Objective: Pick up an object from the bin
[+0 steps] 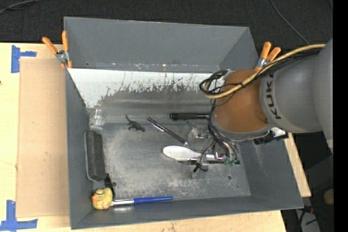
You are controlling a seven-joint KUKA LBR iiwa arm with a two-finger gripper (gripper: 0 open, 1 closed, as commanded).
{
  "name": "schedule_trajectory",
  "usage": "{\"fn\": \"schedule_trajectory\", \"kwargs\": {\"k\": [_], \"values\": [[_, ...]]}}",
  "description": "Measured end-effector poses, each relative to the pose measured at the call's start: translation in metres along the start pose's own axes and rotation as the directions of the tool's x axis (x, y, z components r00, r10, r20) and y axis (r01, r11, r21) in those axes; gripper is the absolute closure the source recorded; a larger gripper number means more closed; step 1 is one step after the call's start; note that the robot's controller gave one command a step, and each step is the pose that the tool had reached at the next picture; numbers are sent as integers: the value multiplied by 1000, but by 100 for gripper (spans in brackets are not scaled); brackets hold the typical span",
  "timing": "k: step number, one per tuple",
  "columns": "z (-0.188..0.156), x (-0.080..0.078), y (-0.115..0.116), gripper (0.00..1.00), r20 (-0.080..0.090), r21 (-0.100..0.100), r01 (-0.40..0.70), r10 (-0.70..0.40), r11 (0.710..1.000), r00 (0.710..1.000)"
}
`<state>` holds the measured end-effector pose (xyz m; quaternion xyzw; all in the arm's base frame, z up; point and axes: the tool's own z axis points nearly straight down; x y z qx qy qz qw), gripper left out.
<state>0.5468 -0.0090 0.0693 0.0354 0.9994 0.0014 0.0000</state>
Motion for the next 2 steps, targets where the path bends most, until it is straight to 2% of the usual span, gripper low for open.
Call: {"fn": "schedule_trajectory", "kwargs": {"k": [1, 2], "values": [[-7, -9, 0, 100, -3, 0, -4, 4, 1000, 1000], [-7, -9, 0, 100, -3, 0, -5, 5, 1000, 1000]]}}
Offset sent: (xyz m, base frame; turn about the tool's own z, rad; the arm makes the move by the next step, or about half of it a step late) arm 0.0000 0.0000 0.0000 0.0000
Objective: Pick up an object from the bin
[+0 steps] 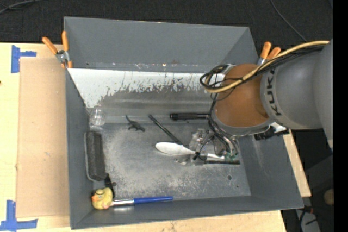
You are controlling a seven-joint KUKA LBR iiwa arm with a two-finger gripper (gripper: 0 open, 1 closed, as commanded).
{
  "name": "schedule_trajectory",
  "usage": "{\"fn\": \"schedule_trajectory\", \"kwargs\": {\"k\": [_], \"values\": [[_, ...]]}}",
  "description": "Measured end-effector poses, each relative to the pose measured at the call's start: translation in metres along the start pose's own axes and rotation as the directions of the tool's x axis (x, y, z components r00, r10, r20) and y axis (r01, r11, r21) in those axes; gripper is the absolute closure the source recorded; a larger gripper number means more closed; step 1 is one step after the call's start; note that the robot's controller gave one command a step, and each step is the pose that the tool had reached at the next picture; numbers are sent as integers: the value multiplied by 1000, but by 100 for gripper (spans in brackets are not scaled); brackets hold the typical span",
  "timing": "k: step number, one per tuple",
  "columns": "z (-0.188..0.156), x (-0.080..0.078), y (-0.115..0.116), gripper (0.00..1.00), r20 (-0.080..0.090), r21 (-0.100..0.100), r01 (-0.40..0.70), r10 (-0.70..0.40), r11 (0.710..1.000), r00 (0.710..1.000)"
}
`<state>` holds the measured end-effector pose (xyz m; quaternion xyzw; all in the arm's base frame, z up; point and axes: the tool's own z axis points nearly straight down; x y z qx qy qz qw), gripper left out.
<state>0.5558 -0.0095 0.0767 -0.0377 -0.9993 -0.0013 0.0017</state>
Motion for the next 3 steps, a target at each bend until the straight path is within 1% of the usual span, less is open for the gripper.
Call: {"fn": "schedule_trajectory", "kwargs": {"k": [1, 2, 3], "values": [[0, 0, 0, 100, 0, 0, 0, 0, 1000, 1000], [-8, 1, 0, 100, -4, 0, 0, 0, 1000, 1000], [-22, 0, 0, 100, 0, -1, 0, 0, 1000, 1000]]}}
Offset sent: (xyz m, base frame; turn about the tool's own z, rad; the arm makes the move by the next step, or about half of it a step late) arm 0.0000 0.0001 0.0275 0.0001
